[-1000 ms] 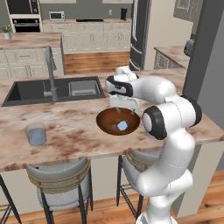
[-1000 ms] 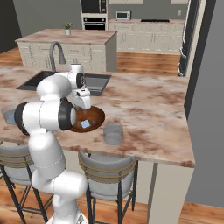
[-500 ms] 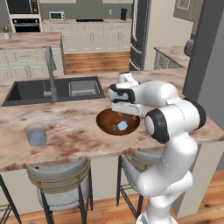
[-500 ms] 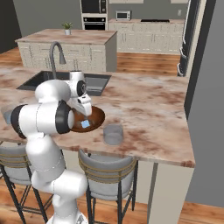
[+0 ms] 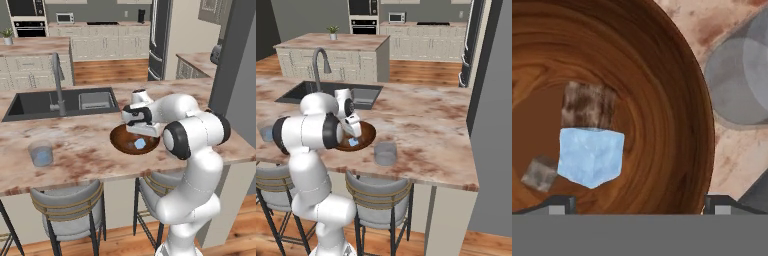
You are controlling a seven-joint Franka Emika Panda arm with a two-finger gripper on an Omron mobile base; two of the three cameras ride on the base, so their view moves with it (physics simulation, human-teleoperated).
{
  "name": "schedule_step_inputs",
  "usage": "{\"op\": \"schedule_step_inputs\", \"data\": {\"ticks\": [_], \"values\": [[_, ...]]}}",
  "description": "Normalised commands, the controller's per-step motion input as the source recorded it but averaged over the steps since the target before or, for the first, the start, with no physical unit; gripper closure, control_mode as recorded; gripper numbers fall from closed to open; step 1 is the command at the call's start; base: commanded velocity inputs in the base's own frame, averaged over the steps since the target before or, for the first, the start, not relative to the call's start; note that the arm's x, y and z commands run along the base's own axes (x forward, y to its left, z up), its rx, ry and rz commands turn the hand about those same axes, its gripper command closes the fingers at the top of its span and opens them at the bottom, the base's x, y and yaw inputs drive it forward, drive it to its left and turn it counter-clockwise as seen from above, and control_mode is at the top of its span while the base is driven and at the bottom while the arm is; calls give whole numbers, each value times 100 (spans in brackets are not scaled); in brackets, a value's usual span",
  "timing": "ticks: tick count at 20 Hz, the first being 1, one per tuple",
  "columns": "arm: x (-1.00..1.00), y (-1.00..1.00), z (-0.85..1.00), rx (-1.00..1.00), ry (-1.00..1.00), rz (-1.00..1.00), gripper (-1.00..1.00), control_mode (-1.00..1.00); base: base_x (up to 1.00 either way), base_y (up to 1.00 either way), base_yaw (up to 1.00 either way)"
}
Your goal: There are four ice cubes in the ice bowl. Place two ice cubes in each glass of water.
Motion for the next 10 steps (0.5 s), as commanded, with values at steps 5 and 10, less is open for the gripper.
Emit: {"op": "schedule_step_inputs", "data": {"ticks": [5, 10], "values": [[13, 6, -24, -7, 0, 0, -100, -100, 0, 0, 0], [8, 0, -24, -2, 0, 0, -100, -100, 0, 0, 0]]}}
